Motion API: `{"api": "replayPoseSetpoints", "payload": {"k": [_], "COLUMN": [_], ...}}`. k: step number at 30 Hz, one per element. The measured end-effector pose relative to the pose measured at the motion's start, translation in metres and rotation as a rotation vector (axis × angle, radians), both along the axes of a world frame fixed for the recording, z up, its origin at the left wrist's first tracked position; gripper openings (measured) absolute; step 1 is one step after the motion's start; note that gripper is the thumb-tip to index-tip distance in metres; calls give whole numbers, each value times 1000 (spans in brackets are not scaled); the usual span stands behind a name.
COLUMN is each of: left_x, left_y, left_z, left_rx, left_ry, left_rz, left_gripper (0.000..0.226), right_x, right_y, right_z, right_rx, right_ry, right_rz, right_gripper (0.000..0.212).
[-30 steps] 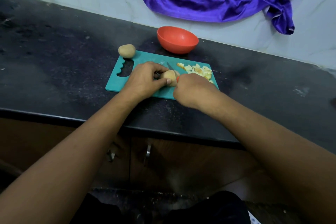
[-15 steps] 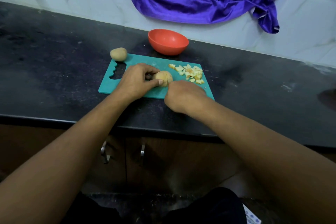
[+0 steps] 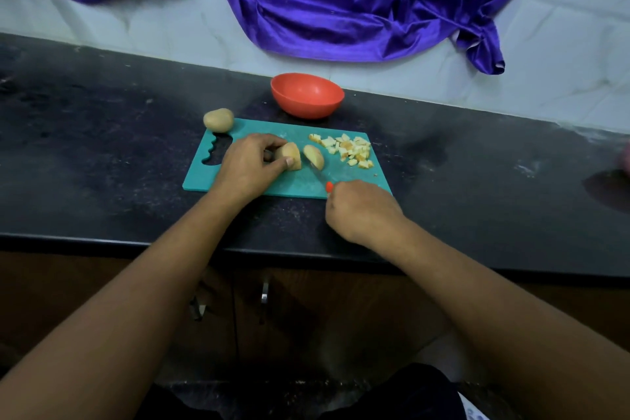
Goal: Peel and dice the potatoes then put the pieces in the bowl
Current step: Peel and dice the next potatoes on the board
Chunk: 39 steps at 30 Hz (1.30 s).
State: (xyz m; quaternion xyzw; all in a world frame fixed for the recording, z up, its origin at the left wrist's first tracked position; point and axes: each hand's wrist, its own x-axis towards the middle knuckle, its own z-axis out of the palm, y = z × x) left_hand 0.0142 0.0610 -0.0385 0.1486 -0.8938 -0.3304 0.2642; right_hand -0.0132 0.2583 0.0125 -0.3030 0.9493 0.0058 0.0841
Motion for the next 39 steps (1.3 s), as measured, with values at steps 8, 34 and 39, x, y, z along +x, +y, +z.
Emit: {"api": "replayPoseSetpoints", "payload": {"k": [8,34,39], "left_x": [-16,-24,-15], "left_y": [-3,21,20], "left_z": [3,-2,-3], "left_rx": [-61,-144,-113], "left_ry": [-86,-46,-53], "left_rz": [99,-74,-133], "left_gripper": [41,52,57], "right_x": [-14,-22,-23], "right_y": [24,37,36], "right_z": [-28,-52,-52], "right_rx": [-276,-691,-686], "right_ry": [136,182,154], "right_rz": [34,-26,-31], "right_gripper": [32,35,37]}}
